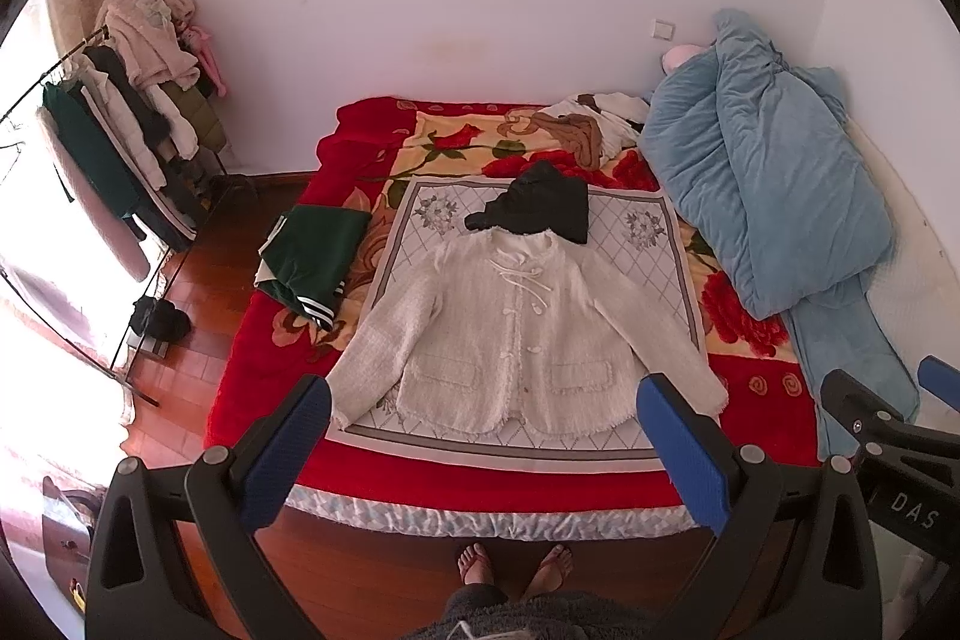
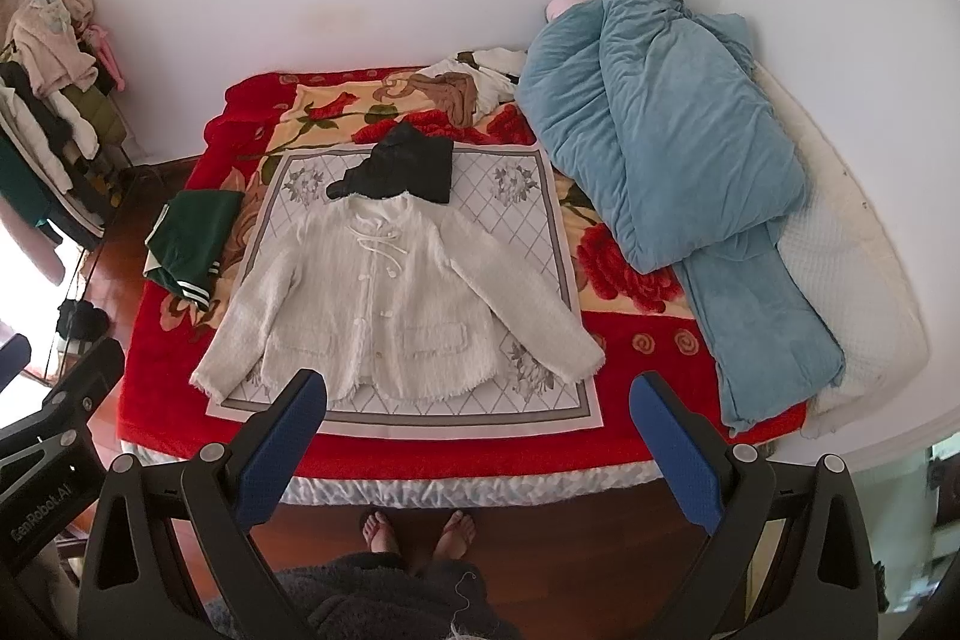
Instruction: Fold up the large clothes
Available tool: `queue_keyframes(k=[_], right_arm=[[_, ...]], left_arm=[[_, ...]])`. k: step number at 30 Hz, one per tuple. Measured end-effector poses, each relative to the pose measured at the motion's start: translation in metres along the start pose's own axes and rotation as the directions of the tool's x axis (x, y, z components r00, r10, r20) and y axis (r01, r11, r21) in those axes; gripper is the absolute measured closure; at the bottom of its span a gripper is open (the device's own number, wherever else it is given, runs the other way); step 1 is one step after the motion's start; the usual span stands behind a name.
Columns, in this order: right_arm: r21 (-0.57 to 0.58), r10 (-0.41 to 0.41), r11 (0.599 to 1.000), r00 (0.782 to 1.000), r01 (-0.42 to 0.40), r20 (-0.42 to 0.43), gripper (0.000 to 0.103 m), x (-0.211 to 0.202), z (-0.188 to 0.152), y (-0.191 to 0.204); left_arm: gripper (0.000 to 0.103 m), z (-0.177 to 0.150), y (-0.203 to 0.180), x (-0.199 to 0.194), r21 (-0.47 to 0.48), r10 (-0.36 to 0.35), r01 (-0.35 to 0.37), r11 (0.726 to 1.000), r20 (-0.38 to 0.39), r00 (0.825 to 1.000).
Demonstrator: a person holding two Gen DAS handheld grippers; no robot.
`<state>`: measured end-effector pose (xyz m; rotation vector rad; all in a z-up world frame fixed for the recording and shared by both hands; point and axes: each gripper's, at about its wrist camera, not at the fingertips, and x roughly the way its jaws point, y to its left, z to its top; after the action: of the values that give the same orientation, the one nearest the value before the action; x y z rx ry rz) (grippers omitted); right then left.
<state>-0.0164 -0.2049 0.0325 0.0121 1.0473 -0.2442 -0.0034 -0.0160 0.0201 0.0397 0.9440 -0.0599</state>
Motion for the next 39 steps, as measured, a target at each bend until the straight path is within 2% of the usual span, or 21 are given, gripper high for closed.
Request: queue_keyframes(k=[11, 14, 17, 21, 23, 26, 29, 31, 35, 37, 39], right_arm=[[0.015, -0.004, 1.0, 1.0, 0.004, -0.002, 0.001, -0.004, 0.0, -0.001], [0.058, 0.016, 0.998, 1.0, -0.017, 0.017, 0.001, 0.002, 0.0, -0.006], [0.109, 0.042, 0.993, 0.999, -0.044, 0.023, 0.001, 0.028, -0.001, -0.012], [0.22, 0.058, 0.974, 0.997, -0.045, -0.053, 0.003, 0.096, -0.009, -0.028], [0.269, 0.043, 0.963, 0.995, -0.016, -0.095, 0.012, 0.135, -0.015, -0.039], [0.334, 0.031, 0.942, 0.986, 0.026, -0.163, 0.024, 0.201, -0.025, -0.06], [0.404, 0.073, 0.915, 0.975, 0.019, -0.211, 0.028, 0.27, -0.036, -0.084], [0.438, 0.079, 0.898, 0.961, 0.047, -0.266, 0.029, 0.318, -0.043, -0.101], [0.568, 0.176, 0.821, 0.921, 0.057, -0.347, 0.03, 0.423, -0.067, -0.147], [0.643, 0.246, 0.765, 0.904, 0.04, -0.349, 0.03, 0.476, -0.083, -0.167], [0.727, 0.331, 0.687, 0.881, 0.02, -0.337, 0.027, 0.537, -0.105, -0.182]], left_arm=[[0.0, 0.001, 0.012, 0.009, -0.003, -0.01, 0.01, 1.0, 0.003, 1.0], [0.0, 0.002, 0.017, 0.029, -0.022, -0.005, 0.005, 1.0, -0.007, 1.0], [0.0, 0.003, 0.019, 0.062, -0.022, 0.017, -0.017, 1.0, 0.002, 1.0], [0.0, -0.001, 0.009, 0.131, 0.034, 0.085, -0.085, 0.996, -0.005, 0.996], [0.0, -0.003, -0.001, 0.167, 0.056, 0.11, -0.108, 0.993, -0.035, 0.993], [0.0, -0.006, -0.022, 0.22, 0.097, 0.133, -0.127, 0.987, -0.061, 0.989], [0.0, -0.008, -0.046, 0.269, 0.118, 0.151, -0.143, 0.983, -0.062, 0.987], [0.0, -0.01, -0.064, 0.313, 0.11, 0.154, -0.144, 0.983, -0.092, 0.984], [0.0, -0.014, -0.089, 0.389, 0.1, 0.207, -0.192, 0.976, -0.17, 0.963], [0.0, -0.021, -0.103, 0.439, 0.092, 0.218, -0.202, 0.975, -0.221, 0.951], [0.0, -0.03, -0.114, 0.479, 0.102, 0.233, -0.214, 0.972, -0.265, 0.936]])
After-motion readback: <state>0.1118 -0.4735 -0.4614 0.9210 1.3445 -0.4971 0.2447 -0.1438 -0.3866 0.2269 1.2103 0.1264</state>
